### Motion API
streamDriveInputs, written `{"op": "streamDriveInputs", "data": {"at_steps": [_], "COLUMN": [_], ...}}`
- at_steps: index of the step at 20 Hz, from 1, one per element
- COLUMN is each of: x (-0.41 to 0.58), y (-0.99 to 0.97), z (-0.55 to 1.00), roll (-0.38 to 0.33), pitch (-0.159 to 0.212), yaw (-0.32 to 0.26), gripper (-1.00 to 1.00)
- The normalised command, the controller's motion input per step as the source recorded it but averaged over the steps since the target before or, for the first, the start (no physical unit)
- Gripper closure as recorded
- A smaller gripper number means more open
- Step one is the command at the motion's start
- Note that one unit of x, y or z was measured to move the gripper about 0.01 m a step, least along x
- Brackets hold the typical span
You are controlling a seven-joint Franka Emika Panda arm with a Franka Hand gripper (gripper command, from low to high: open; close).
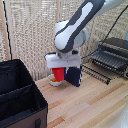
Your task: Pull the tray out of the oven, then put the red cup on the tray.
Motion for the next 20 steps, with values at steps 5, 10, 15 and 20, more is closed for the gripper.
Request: {"op": "streamDriveInputs", "data": {"at_steps": [5,10,15,20], "x": [0.498,0.505,0.431,0.309], "y": [-0.32,-0.30,-0.39,-0.48], "z": [0.58,0.65,0.65,0.58], "roll": [0.003,0.000,0.000,0.011], "pitch": [-0.008,0.000,0.000,0.000], "yaw": [-0.137,-0.152,-0.170,-0.180], "gripper": [1.00,1.00,1.00,1.00]}}
